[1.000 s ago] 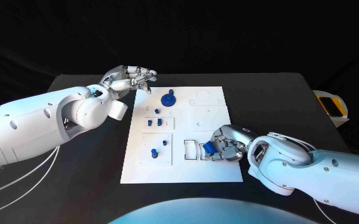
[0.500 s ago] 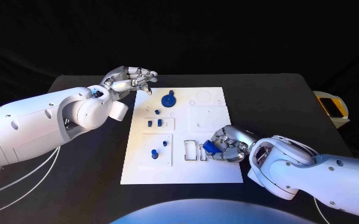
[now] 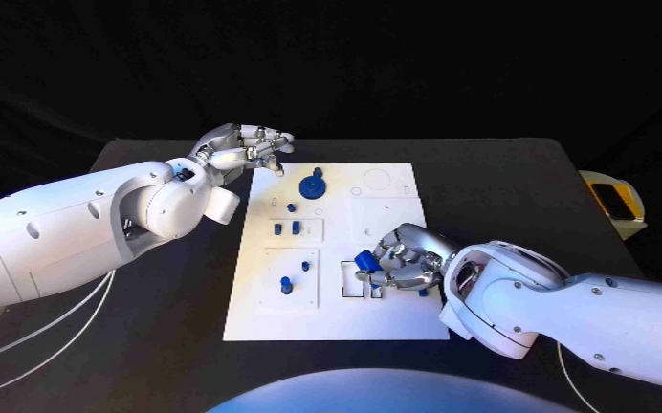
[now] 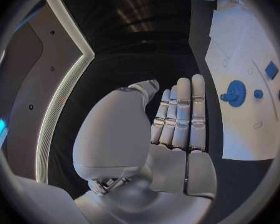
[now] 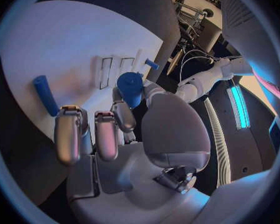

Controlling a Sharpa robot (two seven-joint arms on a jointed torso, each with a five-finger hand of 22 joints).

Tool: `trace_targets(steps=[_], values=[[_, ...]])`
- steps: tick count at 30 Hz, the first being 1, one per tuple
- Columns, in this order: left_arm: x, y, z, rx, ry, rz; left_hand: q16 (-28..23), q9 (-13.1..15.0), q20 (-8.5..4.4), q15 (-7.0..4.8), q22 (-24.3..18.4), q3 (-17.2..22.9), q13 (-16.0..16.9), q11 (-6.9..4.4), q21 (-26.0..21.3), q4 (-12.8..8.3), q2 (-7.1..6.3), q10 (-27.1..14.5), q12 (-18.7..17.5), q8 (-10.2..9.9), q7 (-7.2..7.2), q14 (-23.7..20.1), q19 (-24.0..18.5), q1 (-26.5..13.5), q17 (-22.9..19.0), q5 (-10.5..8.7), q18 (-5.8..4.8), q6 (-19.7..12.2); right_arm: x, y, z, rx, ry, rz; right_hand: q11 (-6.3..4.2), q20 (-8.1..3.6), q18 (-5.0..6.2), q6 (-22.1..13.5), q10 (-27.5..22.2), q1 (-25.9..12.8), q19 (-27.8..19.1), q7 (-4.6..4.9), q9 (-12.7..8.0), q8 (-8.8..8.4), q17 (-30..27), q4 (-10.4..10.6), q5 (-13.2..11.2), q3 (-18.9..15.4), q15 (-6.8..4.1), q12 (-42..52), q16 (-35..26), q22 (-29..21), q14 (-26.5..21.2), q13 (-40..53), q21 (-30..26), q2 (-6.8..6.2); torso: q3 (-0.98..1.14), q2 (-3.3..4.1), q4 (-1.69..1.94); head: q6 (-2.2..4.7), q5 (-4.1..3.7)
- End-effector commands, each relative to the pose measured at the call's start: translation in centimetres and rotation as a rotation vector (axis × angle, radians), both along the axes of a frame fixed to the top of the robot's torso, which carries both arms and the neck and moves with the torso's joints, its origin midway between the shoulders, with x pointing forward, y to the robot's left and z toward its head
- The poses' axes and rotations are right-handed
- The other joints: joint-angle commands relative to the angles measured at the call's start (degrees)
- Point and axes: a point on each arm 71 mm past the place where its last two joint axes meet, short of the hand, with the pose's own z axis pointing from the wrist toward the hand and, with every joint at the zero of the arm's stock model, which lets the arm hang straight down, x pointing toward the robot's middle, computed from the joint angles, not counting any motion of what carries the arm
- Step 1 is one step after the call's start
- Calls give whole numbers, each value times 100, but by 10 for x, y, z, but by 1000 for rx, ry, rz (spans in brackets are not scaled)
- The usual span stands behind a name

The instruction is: Assemble the parts on the task board

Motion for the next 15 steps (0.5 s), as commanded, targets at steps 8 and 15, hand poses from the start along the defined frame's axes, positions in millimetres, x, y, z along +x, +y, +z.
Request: trace_targets(steps=[8,15], values=[[0,-2,1,-14,4,-18,-16,10,34,16,-6,-9,5,1,-17,22,13,-52,31,-23,-12,-42,20,-37,9,-26,72,-38,1,17,-8,-86,38,125,10,-44,-76,201,5,-240,166,-255,8,64,614,-5,-184,-197,-34,-31,-47,1202,413,-1,-110,-48,3,13,-3,8,72],[0,-1,1,-13,0,-14,-14,11,36,15,-11,3,8,-1,-24,26,32,-56,37,-20,-15,-44,21,-34,10,-21,73,-37,4,20,-8,-129,-4,135,6,-47,-76,190,22,-342,168,-262,22,103,611,-5,-304,-326,-38,-16,-52,1202,412,34,-110,-44,7,8,-7,-9,87]])
